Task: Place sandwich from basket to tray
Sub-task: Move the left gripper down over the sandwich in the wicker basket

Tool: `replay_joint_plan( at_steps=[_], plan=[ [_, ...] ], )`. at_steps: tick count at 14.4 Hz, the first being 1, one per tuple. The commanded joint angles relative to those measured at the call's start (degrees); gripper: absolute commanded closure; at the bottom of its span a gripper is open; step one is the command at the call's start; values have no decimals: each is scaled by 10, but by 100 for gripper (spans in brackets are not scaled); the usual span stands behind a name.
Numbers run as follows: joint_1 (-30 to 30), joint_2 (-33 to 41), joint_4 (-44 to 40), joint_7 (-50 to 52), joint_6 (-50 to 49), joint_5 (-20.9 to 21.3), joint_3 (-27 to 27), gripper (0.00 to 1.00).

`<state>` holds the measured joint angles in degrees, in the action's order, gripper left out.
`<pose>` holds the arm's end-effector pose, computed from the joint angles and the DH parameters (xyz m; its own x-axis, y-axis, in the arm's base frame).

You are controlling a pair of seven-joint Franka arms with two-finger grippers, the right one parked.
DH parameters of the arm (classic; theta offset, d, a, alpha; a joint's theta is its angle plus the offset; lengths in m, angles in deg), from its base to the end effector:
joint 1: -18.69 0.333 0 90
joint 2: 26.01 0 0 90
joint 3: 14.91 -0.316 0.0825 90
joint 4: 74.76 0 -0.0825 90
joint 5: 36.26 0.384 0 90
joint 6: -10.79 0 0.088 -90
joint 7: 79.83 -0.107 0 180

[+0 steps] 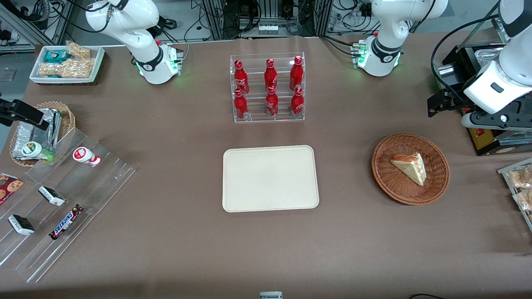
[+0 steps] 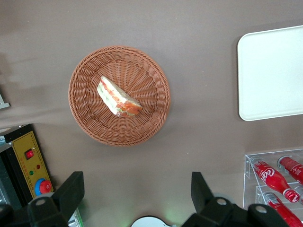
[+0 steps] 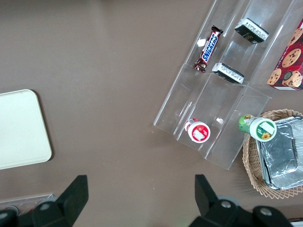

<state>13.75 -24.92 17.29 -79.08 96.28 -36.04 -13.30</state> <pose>0.5357 -0.0612 0.6117 0.9904 -0.1002 -0.0953 -0.1012 -0.9949 -0.0056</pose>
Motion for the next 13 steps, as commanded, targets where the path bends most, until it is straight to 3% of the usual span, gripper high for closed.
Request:
replay_joint_plan(
  at_steps=[1,8,13],
  plan=[
    [-7,2,-4,10,-9,-8,-2,0],
    [-3,-5,10,1,-9,-1,-5,0],
    [3,-69,16,7,14,4,-7,0]
  ],
)
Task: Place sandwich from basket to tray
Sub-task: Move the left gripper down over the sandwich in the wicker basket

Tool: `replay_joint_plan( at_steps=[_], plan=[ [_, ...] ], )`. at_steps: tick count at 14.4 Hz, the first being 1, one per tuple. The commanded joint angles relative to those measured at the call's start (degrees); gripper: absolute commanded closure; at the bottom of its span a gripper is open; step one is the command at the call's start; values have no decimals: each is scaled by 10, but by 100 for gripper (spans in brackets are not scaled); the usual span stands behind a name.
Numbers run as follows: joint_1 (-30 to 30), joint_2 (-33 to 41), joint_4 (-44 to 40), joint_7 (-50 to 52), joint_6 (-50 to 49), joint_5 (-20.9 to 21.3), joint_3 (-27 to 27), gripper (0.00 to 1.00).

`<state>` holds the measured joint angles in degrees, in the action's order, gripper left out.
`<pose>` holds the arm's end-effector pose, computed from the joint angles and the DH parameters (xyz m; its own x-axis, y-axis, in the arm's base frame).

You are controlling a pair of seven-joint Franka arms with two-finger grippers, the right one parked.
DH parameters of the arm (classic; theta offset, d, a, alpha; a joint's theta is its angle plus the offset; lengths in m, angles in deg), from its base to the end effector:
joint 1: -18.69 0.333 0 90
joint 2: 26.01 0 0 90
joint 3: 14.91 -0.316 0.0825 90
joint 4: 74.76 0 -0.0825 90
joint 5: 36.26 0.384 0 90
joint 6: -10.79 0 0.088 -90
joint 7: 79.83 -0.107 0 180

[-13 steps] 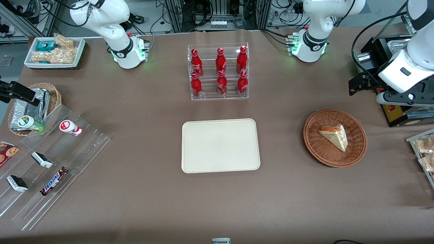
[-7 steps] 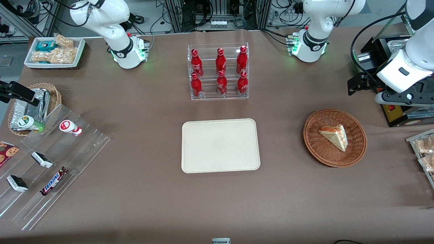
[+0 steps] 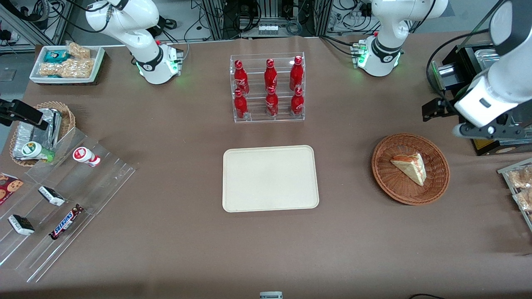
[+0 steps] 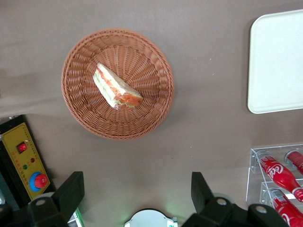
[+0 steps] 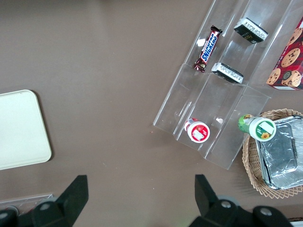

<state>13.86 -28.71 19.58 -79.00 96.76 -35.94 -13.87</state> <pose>0.5515 -0.0559 0.5577 0.9777 -0.0857 -0.1919 -0.0888 -0.9960 -0.0075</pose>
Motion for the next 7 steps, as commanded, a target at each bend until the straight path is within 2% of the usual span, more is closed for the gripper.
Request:
replay_joint_plan(
  at_steps=[1,7],
  plan=[
    [10,-46,-6,8,17,3,-2,0],
    [31,-39,129,11,142,17,-12,0]
  ],
)
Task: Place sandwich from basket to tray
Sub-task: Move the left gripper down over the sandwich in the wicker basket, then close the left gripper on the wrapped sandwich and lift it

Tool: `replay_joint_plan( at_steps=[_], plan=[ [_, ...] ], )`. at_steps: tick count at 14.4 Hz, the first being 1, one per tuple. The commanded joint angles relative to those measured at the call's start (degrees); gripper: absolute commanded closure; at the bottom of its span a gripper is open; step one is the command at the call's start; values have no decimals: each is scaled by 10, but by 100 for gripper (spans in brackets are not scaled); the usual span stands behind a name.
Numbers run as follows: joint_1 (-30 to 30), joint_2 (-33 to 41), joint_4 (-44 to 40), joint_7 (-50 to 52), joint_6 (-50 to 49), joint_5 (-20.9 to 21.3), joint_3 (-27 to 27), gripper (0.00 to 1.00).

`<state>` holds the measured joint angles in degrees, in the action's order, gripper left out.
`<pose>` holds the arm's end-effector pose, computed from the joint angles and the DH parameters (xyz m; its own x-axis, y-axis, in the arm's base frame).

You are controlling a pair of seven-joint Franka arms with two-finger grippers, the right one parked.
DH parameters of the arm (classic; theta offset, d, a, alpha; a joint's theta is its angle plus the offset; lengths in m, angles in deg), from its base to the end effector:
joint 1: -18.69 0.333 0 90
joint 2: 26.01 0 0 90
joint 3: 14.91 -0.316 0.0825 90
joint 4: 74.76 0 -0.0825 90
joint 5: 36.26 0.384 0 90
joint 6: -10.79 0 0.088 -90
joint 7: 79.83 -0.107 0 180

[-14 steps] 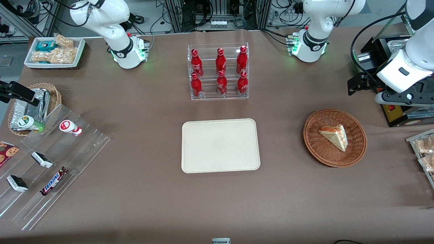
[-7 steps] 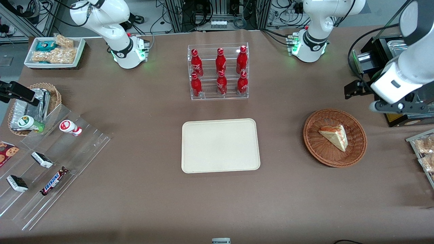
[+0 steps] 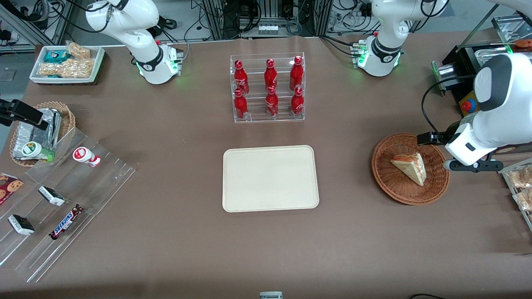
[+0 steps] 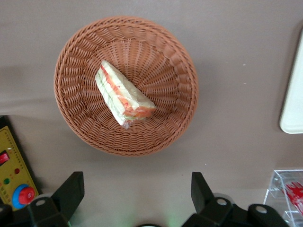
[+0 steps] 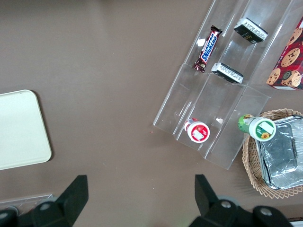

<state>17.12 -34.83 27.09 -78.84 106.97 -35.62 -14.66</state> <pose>0.5766 -0.0171 0.4486 0.9681 -0.0148 -0.2500 -0.0189 -0.9997 -0.0141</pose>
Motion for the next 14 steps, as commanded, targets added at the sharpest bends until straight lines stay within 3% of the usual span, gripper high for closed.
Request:
replay_joint_plan(
  at_steps=[1,7,10,12,14],
  plan=[
    [-2,23,77,20,66,17,-7,0],
    [15,36,211,215,232,38,-17,0],
    [51,40,242,337,307,15,-19,0],
    [54,23,248,433,362,-27,-19,0],
    [52,3,244,473,378,-29,-18,0]
  ],
)
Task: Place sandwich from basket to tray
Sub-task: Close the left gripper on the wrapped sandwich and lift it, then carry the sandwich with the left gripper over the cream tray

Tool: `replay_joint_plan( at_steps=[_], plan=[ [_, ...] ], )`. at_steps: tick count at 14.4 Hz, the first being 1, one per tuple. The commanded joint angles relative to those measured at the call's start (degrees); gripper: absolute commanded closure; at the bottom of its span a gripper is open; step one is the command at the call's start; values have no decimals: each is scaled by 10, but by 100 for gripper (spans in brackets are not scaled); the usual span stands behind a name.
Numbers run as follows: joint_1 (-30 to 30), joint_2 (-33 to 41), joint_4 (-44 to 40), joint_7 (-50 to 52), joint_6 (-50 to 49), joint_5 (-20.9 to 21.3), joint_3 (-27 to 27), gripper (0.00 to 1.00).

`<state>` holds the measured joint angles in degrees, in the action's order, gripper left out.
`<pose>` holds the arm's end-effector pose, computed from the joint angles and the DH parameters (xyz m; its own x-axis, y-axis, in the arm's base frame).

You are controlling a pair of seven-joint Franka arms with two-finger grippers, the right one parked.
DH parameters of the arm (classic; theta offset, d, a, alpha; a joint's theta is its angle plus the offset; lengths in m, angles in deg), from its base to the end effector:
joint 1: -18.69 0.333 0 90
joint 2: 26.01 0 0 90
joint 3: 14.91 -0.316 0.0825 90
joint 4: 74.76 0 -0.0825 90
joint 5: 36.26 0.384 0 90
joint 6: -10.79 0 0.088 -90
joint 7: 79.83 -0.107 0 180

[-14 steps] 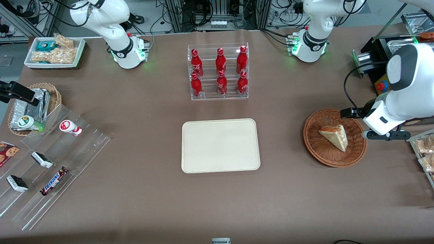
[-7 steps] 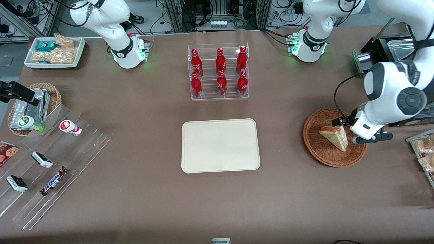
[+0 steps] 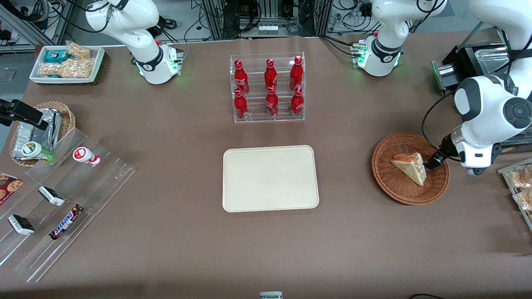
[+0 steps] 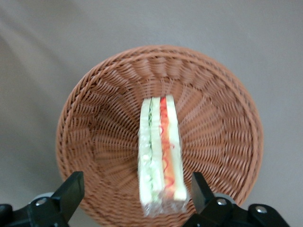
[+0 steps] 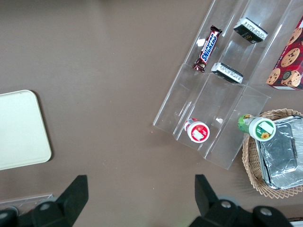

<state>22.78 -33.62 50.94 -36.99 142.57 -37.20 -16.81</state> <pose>0.5418 0.0564 0.3226 0.6498 0.7597 -0.0247 0.7597 -0.6501 -0.0126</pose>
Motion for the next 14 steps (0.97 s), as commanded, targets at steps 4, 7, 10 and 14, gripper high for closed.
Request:
replay_joint_plan(
  at_steps=[4,7,10,14],
  plan=[
    [-12,-24,2,66,26,-31,7,0],
    [-23,-60,2,66,38,-53,7,1],
    [-23,-68,2,86,51,-55,7,91],
    [-26,-53,-53,81,-29,-54,8,97]
  ],
)
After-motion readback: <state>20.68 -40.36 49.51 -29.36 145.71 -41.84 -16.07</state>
